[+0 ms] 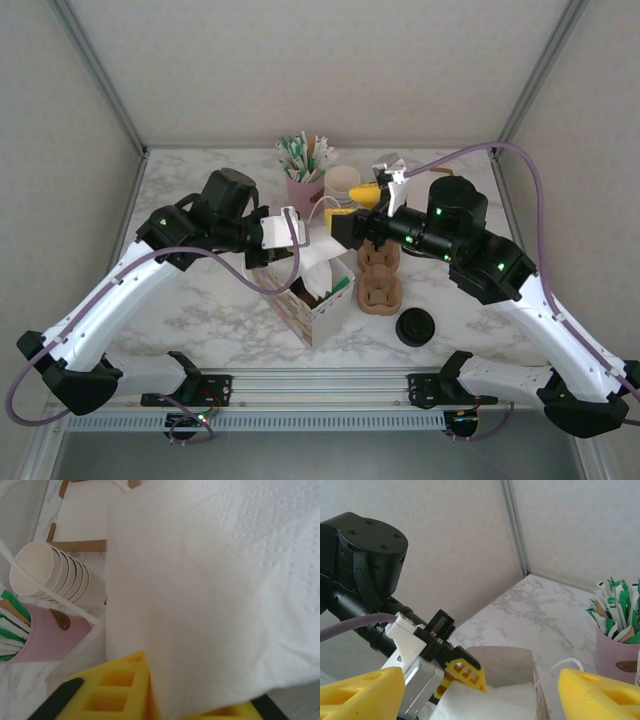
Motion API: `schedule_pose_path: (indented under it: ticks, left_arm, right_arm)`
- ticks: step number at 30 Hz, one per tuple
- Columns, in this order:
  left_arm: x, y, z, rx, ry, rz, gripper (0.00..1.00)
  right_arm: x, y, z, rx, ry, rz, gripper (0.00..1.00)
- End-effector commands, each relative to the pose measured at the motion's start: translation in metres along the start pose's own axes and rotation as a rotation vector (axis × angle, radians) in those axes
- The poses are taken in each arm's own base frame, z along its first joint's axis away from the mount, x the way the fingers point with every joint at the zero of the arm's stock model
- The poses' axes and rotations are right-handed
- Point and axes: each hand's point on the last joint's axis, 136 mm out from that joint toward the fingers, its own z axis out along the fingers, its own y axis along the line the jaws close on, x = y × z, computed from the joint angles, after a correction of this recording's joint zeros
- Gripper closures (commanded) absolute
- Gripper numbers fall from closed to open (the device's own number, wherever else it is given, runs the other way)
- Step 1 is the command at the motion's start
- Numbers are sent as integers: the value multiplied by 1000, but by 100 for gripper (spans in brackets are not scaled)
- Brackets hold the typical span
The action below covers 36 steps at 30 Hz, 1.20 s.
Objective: Pack the takeout coffee
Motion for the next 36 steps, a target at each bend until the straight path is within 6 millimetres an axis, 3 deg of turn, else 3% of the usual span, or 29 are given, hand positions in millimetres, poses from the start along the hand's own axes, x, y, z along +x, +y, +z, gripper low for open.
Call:
schedule_pose_path:
  ticks: [1,13,22,25,29,32,36]
  left_arm:
    - [-2,1,-7,2,-7,-2,77]
    - [-7,6,-21,-66,-37,12,51]
    - [-16,11,-40,-132,-87,-18,49]
    - [-19,16,-48,-166,-115,-57,48]
    - [-19,32,-56,-252,-158,-149,44]
    - [-19,57,-71,-388,-190,-261,35]
    - [-8,99,-111,-636,-250,-457,21]
  right_arm:
    - [10,-6,5,30,33,21,19]
    - [24,-15,12,65,82,35,21]
    - [59,-23,32,76,236,74,44]
    - [68,-23,35,77,279,76,46]
    - [66,-24,35,94,263,62,47]
    - [55,-24,30,103,209,46,45]
    - [30,-31,14,163,85,9,37]
